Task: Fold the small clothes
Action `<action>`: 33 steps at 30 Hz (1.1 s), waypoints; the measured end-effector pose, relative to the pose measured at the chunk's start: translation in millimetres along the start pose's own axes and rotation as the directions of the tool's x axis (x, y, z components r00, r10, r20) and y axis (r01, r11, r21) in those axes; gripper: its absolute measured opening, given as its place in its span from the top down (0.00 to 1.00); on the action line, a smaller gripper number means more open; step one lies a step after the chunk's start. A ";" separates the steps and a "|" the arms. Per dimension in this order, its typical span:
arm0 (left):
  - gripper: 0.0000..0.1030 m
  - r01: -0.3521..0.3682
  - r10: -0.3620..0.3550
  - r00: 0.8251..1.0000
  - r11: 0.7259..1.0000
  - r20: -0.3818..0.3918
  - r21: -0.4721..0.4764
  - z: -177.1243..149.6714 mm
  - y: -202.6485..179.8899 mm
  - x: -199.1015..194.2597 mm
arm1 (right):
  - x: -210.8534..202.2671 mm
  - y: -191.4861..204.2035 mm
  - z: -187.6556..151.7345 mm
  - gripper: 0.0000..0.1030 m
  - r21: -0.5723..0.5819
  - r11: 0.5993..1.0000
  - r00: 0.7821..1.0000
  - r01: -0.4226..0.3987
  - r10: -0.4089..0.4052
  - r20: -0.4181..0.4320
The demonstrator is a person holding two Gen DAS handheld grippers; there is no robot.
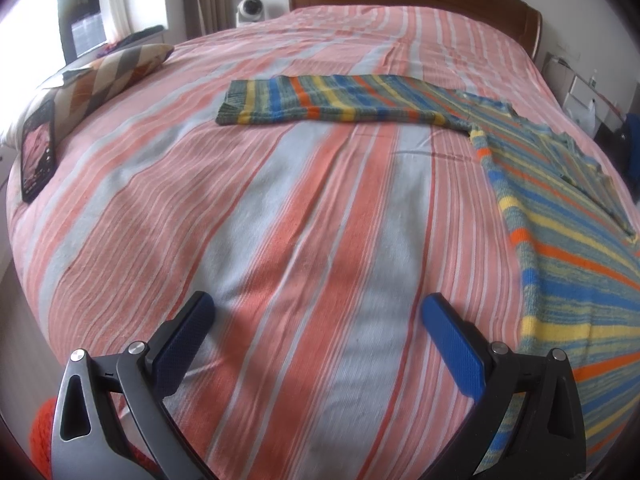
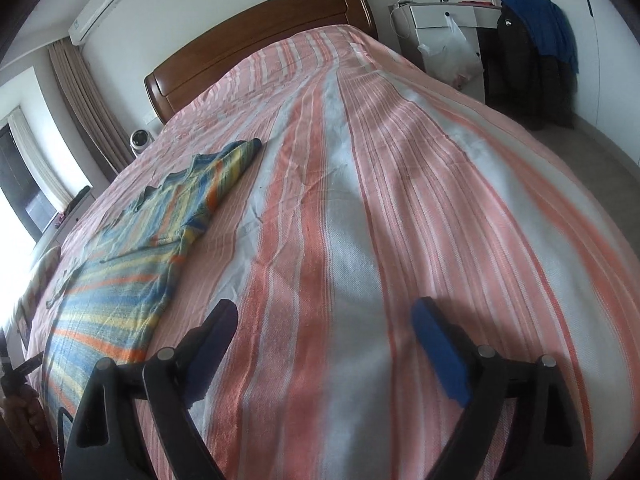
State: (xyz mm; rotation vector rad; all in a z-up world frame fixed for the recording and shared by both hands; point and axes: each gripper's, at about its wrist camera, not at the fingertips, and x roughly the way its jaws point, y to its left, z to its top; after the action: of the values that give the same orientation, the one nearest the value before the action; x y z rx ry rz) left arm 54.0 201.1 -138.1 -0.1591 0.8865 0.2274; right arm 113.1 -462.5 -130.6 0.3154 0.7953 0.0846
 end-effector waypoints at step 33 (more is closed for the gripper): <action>0.00 -0.001 0.001 1.000 1.000 0.001 0.001 -0.4 -0.4 0.5 | -3.6 0.8 -9.2 0.14 -0.012 1.000 1.000 0.011 -0.011 0.008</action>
State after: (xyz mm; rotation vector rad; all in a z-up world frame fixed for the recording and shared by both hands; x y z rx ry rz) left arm 54.1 200.7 -138.8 -0.1573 0.8853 0.2278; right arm 104.1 -460.2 -133.9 0.2994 0.7886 0.0781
